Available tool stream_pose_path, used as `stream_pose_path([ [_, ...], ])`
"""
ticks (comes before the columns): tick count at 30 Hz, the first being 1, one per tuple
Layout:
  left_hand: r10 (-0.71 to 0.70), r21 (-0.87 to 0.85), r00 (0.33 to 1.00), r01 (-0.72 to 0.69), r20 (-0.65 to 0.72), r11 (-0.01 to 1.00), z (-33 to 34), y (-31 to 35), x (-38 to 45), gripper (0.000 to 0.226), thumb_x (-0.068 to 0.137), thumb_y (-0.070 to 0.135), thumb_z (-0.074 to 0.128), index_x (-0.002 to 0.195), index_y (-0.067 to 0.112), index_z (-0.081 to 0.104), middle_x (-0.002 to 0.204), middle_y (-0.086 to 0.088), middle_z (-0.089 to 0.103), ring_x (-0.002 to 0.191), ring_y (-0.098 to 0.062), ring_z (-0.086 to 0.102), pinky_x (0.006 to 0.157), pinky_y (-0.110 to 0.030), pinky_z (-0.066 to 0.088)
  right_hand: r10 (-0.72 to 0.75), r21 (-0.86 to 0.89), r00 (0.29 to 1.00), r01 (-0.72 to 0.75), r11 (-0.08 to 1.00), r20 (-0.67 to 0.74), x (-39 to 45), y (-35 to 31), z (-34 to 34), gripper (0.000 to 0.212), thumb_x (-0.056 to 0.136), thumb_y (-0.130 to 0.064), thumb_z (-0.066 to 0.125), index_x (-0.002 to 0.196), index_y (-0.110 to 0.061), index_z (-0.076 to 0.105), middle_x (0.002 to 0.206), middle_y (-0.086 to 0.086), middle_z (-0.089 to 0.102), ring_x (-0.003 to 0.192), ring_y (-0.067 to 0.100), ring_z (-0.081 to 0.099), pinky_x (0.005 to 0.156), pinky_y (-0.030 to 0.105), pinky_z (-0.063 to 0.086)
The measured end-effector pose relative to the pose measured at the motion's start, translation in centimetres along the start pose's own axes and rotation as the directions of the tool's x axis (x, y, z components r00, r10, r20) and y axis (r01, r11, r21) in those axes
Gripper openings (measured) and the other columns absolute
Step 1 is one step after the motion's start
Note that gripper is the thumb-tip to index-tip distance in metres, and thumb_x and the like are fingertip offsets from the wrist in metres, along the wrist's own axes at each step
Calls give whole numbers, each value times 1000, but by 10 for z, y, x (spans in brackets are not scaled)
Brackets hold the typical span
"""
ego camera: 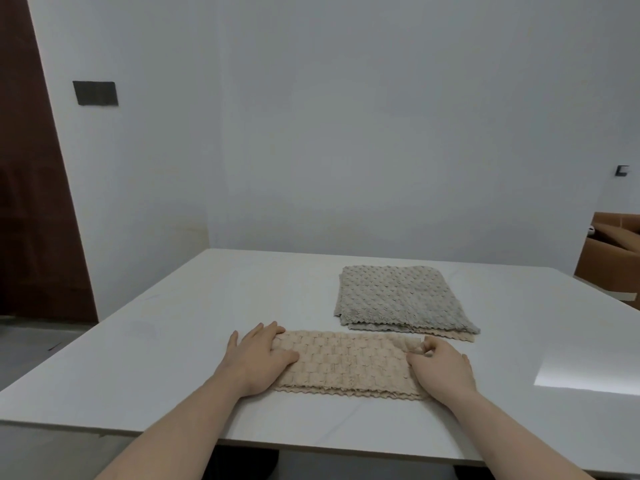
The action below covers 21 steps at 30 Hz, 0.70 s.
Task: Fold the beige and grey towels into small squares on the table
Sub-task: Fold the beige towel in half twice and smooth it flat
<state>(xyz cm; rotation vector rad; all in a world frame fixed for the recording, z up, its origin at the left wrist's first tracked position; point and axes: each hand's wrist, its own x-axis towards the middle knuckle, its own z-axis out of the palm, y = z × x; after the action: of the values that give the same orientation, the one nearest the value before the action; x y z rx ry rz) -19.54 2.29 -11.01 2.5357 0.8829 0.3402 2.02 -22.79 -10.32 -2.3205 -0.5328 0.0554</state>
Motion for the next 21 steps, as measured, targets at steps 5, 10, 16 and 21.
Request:
stream_pose_path([
  [5, 14, -3, 1000, -14, -25, 1000, 1, 1, -2, 67, 90, 67, 45, 150, 36, 39, 164, 12, 32, 157, -9, 11, 127, -48, -6, -5, 61, 999, 7, 998, -35, -4, 0, -3, 9, 86, -29, 63, 80, -25, 58, 75, -8, 68, 84, 18, 61, 102, 43, 44],
  [10, 12, 29, 999, -11, -41, 1000, 4, 0, -2, 69, 95, 64, 34, 156, 32, 32, 165, 12, 31, 157, -9, 11, 127, -49, -5, -38, 157, 994, 54, 986, -101, -8, 4, -2, 16, 87, -28, 70, 88, -28, 54, 87, -11, 65, 92, 21, 62, 82, 39, 49],
  [16, 20, 45, 999, -19, -32, 999, 4, -1, 0, 70, 95, 62, 35, 158, 31, 31, 167, 13, 25, 157, -10, 9, 127, -50, -6, -33, 247, 994, 58, 967, -104, -14, 4, -6, 39, 87, -16, 72, 113, -27, 46, 91, -11, 68, 86, 7, 62, 74, 35, 42],
  [21, 19, 36, 999, -18, -48, 999, 4, 0, -1, 68, 95, 60, 38, 156, 32, 34, 167, 12, 26, 157, -10, 11, 127, -50, -4, -27, 342, 993, 65, 938, -116, -16, 1, -10, 46, 88, -18, 71, 122, -31, 43, 97, -9, 68, 86, 6, 64, 74, 32, 43],
])
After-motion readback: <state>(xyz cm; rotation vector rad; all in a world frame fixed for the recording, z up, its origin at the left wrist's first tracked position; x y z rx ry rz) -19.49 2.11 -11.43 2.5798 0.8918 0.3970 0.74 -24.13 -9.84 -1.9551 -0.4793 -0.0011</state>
